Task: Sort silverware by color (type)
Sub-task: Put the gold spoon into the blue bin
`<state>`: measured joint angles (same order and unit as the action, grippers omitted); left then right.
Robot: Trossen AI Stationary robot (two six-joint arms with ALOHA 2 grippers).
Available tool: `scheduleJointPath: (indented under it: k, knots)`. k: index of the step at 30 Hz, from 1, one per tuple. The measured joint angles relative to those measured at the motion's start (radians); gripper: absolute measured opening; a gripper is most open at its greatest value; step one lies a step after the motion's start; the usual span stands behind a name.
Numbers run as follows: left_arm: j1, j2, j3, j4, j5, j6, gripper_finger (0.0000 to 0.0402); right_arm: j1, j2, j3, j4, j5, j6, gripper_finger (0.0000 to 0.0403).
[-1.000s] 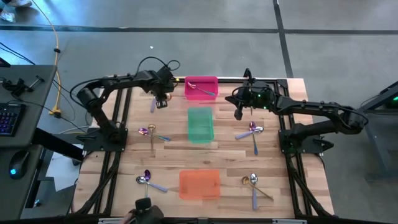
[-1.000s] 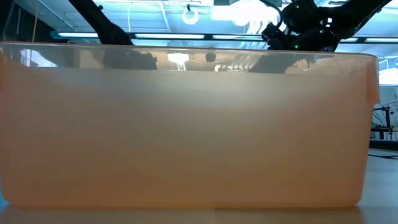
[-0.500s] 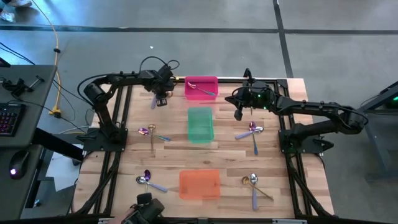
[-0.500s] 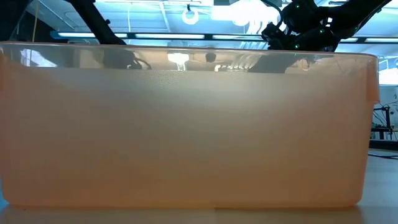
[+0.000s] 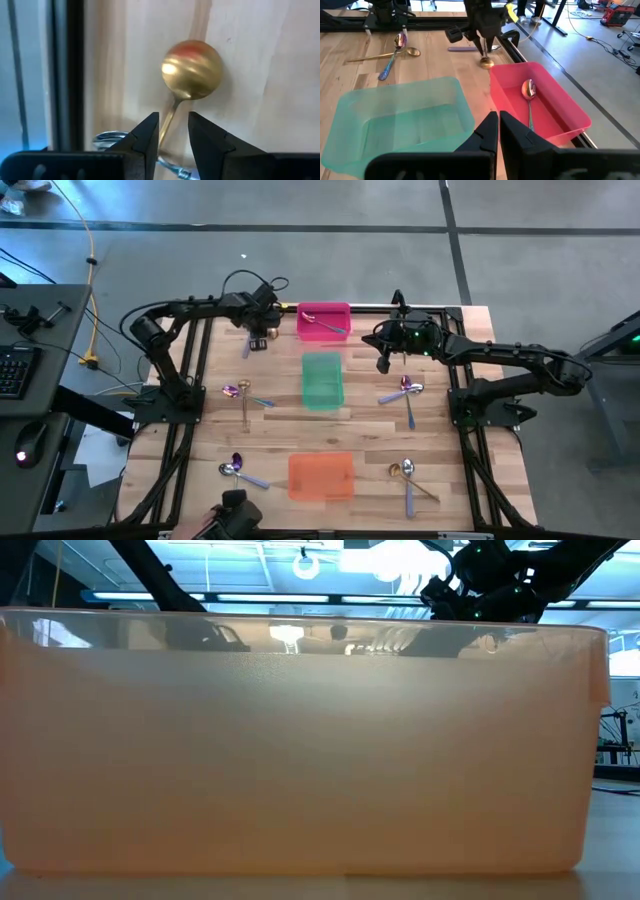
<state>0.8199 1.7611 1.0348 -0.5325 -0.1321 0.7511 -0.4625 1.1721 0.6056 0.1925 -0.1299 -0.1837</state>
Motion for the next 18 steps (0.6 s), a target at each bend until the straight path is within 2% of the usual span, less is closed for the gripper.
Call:
scheduleJointPath:
  k: [11,15,18]
  knots:
    - [0.005,0.043,0.001,0.040,0.014,0.013,0.0137,0.000,0.000,0.000,0.000,0.000,0.000,0.0000]
    - [0.005,0.053,0.001,0.055,0.028,0.019,0.0130,0.000,0.000,0.000,0.000,0.000,0.000,0.0000]
    - [0.005,0.059,0.002,0.057,0.033,0.020,0.0108,0.000,0.000,0.000,0.000,0.000,0.000,0.0000]
